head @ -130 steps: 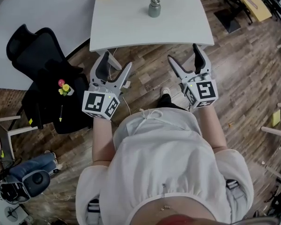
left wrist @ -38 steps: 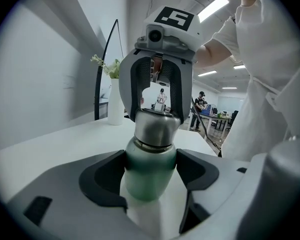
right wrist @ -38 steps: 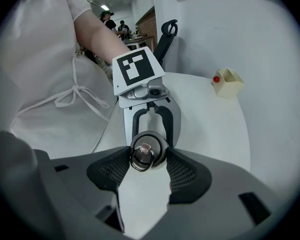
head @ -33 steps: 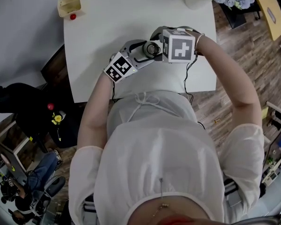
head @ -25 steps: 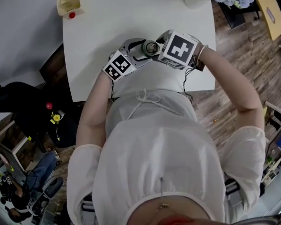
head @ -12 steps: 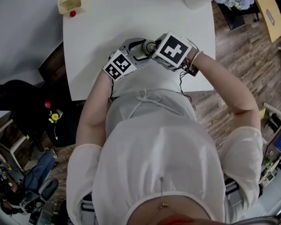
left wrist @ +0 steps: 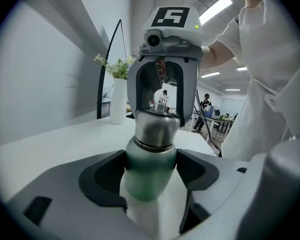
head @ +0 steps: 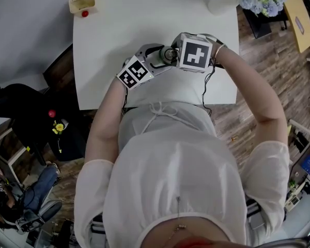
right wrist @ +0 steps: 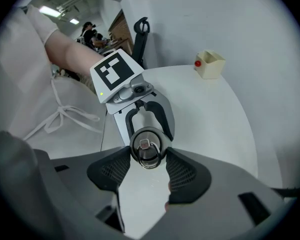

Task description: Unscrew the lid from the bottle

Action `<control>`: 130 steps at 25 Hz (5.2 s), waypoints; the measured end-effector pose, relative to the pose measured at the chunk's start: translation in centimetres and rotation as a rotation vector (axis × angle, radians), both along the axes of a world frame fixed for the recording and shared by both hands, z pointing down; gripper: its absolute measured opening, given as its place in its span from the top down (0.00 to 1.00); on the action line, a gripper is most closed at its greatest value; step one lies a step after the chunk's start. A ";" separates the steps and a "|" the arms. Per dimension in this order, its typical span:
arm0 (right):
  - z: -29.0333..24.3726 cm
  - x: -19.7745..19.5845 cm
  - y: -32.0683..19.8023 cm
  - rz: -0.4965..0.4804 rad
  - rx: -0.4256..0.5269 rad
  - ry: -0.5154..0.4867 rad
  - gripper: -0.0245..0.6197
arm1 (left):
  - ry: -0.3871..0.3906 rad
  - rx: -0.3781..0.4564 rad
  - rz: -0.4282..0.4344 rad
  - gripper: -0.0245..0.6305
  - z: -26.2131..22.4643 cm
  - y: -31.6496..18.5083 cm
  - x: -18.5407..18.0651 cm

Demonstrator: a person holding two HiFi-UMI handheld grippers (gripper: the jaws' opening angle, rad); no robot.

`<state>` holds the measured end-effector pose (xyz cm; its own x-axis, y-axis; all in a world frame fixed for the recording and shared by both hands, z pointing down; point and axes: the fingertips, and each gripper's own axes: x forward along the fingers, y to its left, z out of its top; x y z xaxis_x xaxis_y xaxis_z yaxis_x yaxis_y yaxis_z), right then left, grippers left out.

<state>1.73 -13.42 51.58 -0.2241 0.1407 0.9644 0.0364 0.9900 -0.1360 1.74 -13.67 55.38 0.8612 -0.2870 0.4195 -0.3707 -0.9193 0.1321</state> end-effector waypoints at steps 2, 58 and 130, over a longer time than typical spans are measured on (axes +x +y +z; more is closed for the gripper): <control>0.0 -0.6 0.7 -0.104 -0.025 -0.017 0.60 | -0.001 -0.002 0.000 0.44 0.0 0.0 0.0; 0.7 -1.5 0.4 -0.123 -0.166 -0.044 0.56 | 0.010 -0.015 -0.028 0.44 0.1 0.0 0.0; -0.5 -0.9 -0.1 0.412 -0.135 -0.197 0.48 | 0.036 -0.048 -0.034 0.44 0.0 0.0 0.1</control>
